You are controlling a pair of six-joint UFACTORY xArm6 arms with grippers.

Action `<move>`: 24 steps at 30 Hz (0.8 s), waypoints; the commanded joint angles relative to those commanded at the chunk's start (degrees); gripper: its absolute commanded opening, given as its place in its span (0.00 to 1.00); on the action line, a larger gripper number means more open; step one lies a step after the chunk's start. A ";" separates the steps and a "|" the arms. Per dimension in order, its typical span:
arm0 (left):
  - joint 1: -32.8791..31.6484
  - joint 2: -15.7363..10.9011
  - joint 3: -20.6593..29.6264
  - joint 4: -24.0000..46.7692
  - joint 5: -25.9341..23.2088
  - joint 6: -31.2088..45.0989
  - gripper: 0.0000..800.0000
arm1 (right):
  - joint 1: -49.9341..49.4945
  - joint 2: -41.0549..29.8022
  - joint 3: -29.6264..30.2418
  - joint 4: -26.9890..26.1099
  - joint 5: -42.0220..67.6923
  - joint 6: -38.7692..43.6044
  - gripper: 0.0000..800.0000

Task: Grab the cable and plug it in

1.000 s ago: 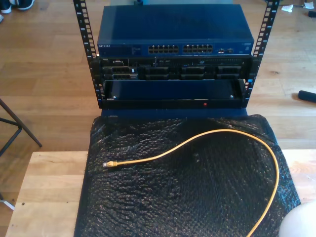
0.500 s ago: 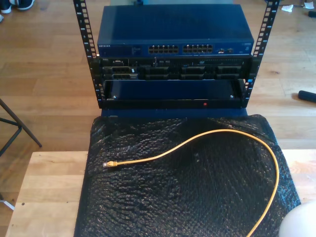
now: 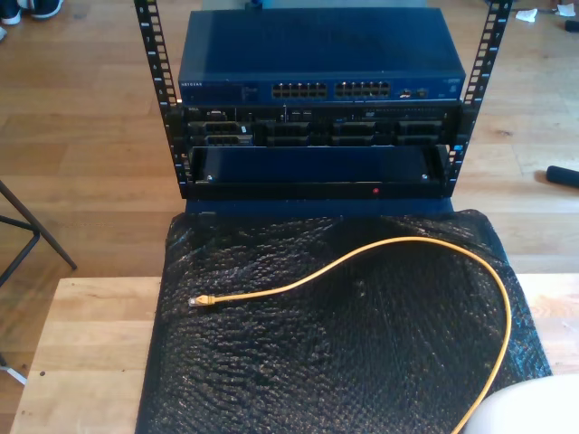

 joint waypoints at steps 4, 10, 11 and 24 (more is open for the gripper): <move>-0.09 0.09 -1.58 0.00 2.81 0.09 1.00 | 0.00 -0.09 -3.52 0.70 4.75 1.32 0.99; -0.09 -0.09 -3.16 0.09 5.27 0.09 1.00 | 0.53 0.62 -9.58 4.57 7.21 6.68 0.99; -0.18 -0.09 -3.69 0.09 5.98 0.09 1.00 | 0.70 0.88 -10.55 5.01 7.74 7.38 0.99; -9.85 0.44 -14.07 -1.14 17.23 -8.44 1.00 | 12.57 5.10 -21.98 11.08 10.55 27.60 0.99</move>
